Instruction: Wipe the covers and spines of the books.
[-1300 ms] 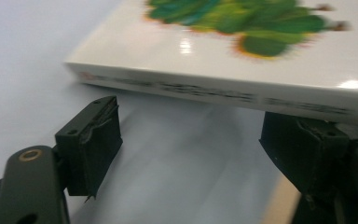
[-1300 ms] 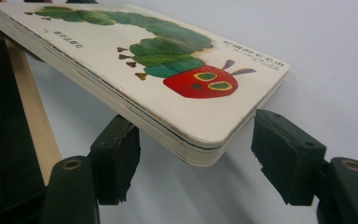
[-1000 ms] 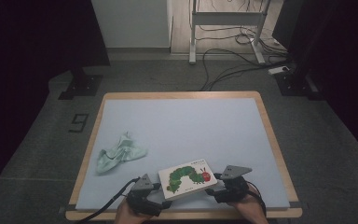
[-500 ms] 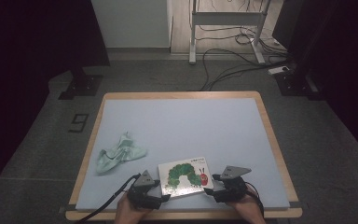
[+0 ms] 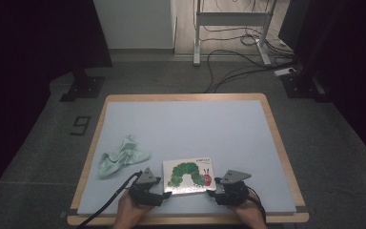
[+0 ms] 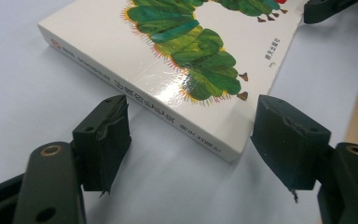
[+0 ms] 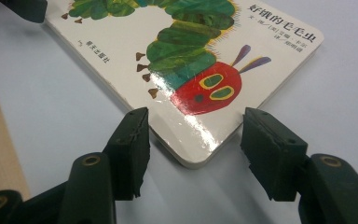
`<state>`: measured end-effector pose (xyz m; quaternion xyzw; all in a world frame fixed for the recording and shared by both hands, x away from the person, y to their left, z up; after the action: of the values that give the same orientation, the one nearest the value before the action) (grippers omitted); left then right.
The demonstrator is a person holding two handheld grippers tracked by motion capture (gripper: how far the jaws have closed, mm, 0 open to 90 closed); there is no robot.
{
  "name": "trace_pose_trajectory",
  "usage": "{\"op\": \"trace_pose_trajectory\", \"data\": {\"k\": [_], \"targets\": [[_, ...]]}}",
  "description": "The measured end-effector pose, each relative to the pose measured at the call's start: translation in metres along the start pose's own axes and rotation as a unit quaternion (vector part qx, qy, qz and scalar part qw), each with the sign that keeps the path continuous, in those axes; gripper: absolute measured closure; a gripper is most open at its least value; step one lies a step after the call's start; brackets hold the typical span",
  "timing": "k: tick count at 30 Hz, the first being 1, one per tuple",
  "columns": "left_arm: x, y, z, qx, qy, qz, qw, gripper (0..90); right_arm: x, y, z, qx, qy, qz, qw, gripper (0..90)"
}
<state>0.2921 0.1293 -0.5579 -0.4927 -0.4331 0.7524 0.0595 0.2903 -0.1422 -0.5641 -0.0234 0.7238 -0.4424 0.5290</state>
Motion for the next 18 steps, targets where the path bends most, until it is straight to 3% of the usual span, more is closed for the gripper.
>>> {"op": "trace_pose_trajectory", "data": {"k": [13, 18], "targets": [[-0.015, 0.009, -0.031, -0.028, 0.012, 0.009, 0.9995, 26.2, -0.013, 0.014, 0.016, 0.024, 0.005, -0.003, 0.9997, 41.3], [-0.019, 0.015, -0.043, -0.059, 0.029, -0.005, 0.9978, 26.5, -0.02, 0.022, 0.028, 0.031, 0.013, -0.001, 0.9994, 41.9]]}}
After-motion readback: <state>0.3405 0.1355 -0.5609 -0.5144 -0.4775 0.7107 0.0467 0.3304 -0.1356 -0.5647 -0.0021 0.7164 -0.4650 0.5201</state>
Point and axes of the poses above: each handheld gripper's, and its own axes: y roughly forward along the jaws, x roughly out of its underside, z roughly to its right, the point moved 5 cm from there along y, roughly forward along the jaws, and after that the axes turned 2 degrees about -z, right-handed, at the moved point
